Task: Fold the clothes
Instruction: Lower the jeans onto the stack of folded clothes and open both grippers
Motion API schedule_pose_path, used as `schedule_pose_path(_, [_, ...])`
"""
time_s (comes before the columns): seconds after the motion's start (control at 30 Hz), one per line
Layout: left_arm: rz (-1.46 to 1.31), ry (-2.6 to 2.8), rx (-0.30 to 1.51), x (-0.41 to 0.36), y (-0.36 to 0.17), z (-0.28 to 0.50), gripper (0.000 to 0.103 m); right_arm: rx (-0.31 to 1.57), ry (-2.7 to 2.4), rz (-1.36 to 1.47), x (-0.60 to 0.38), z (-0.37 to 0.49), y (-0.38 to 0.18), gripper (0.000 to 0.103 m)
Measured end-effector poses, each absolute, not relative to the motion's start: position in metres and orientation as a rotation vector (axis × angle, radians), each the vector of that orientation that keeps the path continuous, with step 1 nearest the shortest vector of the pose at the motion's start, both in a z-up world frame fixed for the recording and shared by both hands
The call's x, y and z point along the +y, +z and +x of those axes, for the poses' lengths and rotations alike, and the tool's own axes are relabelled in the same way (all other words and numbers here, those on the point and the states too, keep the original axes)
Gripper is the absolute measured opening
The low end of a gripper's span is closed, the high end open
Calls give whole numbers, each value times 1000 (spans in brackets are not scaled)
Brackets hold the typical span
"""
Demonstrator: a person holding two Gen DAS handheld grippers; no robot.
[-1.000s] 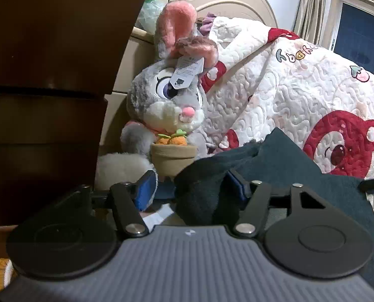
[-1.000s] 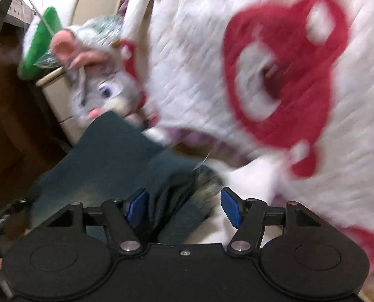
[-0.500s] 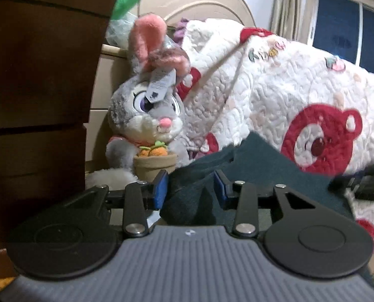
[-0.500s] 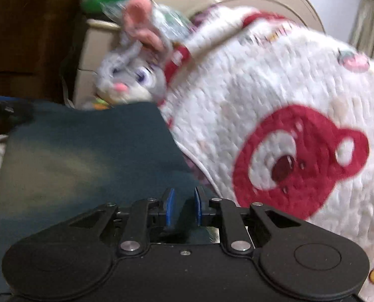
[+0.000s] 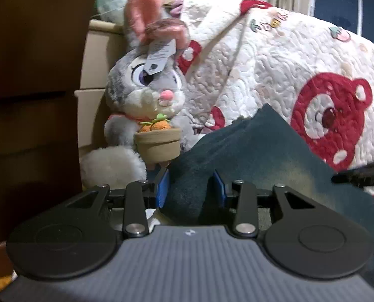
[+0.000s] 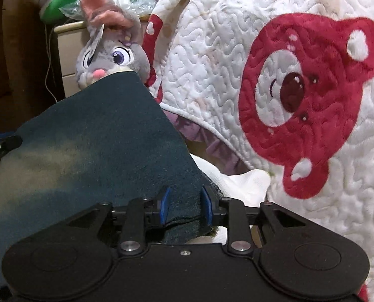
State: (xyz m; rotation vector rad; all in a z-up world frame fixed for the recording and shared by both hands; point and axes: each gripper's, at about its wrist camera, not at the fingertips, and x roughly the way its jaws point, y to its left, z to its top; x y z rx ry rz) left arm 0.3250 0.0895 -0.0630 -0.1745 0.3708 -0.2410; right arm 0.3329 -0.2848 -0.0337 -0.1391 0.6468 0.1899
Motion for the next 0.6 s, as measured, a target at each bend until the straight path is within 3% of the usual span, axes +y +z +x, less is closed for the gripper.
schedule_pose_path(0.17, [-172,-231,369,87,-61,321,37,662,152,-161,-280,340,-47,35])
schedule_pose_path(0.3, [-197,-223,381,91,-60,323,37,701,179,-170,-275,333,-17,37])
schedule_pose_path(0.43, [-241,-223,387,95,-60,324,37,663,305,-241,-241,287,6,41])
schedule_pose_path(0.6, [-218,-208,402,91,-58,322,37,693,391,-405,-200,241,-13,41])
